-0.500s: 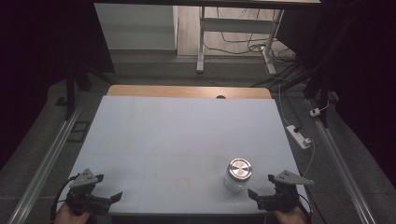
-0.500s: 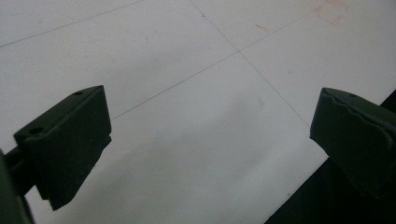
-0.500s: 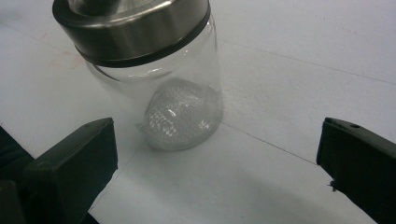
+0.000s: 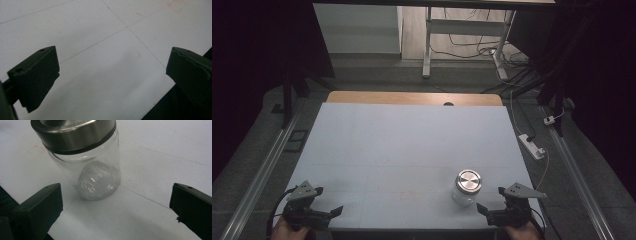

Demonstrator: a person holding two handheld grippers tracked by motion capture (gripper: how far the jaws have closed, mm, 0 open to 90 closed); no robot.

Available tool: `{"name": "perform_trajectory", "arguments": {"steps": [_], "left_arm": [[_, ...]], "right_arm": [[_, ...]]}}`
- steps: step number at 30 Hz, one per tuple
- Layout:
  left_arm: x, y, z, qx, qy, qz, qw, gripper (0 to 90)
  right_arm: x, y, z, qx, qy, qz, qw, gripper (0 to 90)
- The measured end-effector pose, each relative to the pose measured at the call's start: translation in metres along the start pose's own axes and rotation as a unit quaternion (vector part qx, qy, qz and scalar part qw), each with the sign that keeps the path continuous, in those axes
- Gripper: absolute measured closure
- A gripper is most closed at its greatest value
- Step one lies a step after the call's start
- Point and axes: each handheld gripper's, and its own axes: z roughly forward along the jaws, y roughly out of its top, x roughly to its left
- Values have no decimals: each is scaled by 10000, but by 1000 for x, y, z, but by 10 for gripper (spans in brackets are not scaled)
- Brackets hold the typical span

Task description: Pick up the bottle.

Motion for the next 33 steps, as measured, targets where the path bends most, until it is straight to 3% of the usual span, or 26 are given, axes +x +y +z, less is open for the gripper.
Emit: {"name": "perform_trajectory", "arguments": {"steps": [10,33], "left_arm": [[0,0,0,13,-30,29,10000,0],[1,0,1,42,-47,-5,10000,0]], "right_arm": [[-1,0,-1,-87,58,68,9999,0],[8,8,4,-229,264,-177,9992,0]]}}
